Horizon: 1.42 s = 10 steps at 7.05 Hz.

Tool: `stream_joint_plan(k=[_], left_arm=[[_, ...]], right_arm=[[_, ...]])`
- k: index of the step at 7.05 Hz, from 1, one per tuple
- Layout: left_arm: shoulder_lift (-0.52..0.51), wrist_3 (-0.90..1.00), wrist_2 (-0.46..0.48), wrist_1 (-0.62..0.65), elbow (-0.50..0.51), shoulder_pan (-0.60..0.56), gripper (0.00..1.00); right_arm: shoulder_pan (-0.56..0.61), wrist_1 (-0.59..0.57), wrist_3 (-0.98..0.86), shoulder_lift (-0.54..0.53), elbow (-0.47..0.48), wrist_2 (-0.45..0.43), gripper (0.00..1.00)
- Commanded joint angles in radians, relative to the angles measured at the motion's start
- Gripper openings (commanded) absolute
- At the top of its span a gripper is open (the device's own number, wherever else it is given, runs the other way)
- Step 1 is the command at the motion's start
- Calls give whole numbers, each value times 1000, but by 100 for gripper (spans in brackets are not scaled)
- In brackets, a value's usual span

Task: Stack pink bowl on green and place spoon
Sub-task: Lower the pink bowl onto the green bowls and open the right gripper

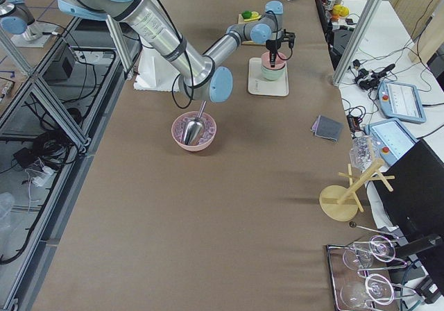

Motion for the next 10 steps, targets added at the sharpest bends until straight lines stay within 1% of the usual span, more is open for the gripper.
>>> stream_joint_plan(k=[1,4,5,6,7,8,9,10], left_arm=[[0,-1,0,0,0,0,98],[0,-1,0,0,0,0,98],[0,-1,0,0,0,0,98],[0,-1,0,0,0,0,98],[-3,-4,-2,1,0,0,98],[-8,-43,0,8,-6,0,98],[-9,-190,6,-9,-9,33,98],[-3,-338,12,-84,-2,73,98]], right_arm=[[-4,0,-5,13,-35,-2,0],[-6,4,-4,12,-36,-15,0],[-6,13,37,15,-36,-23,67],[-4,27,97,16,-36,-35,100],[8,30,75,16,-32,-26,100],[40,30,41,15,-27,27,100],[89,23,-11,7,-26,100,100],[126,24,-21,12,-12,115,100]])
